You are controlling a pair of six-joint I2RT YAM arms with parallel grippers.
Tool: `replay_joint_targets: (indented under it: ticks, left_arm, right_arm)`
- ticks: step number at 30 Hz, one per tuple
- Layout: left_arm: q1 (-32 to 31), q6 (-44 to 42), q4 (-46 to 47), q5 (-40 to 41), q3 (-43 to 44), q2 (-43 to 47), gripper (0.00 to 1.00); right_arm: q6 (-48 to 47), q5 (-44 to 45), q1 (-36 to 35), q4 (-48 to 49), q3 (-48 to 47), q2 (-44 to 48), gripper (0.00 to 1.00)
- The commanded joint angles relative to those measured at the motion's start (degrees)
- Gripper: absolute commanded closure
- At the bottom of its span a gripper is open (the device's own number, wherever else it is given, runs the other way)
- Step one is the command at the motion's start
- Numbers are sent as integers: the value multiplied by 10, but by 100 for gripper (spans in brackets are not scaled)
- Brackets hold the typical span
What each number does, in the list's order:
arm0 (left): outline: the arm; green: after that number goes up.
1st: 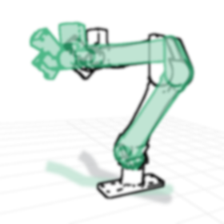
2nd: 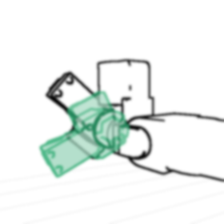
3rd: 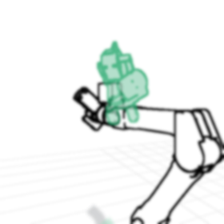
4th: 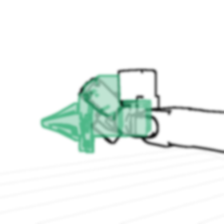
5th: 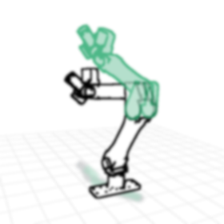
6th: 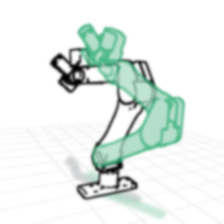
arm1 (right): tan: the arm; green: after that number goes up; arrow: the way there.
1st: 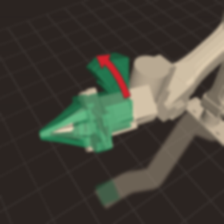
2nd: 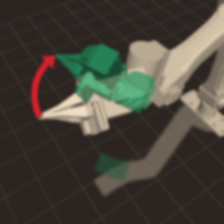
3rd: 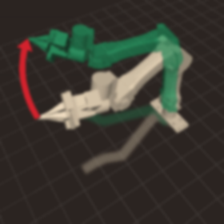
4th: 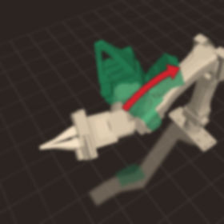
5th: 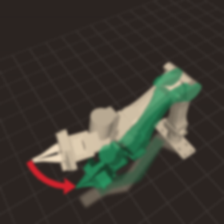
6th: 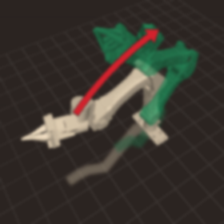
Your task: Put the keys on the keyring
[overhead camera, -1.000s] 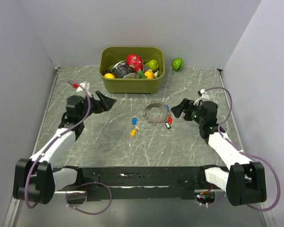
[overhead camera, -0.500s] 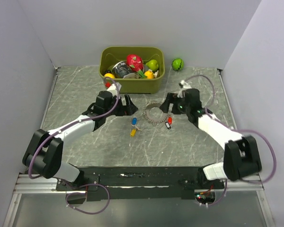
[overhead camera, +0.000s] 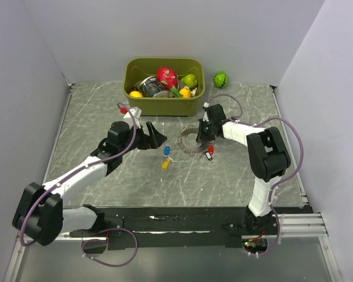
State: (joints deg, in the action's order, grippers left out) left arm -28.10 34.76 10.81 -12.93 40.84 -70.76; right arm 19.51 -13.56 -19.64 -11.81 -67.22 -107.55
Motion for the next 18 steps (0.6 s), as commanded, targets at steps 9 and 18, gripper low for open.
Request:
replay_joint_targets:
  ticks: [9, 18]
  left_arm:
    - [0, -3, 17, 16, -15, 7, 4]
    - [0, 24, 63, -32, -48, -9, 4]
  right_arm:
    - [9, -31, -14, -39, -11, -22, 97]
    - [63, -102, -35, 12, 83, 23, 99]
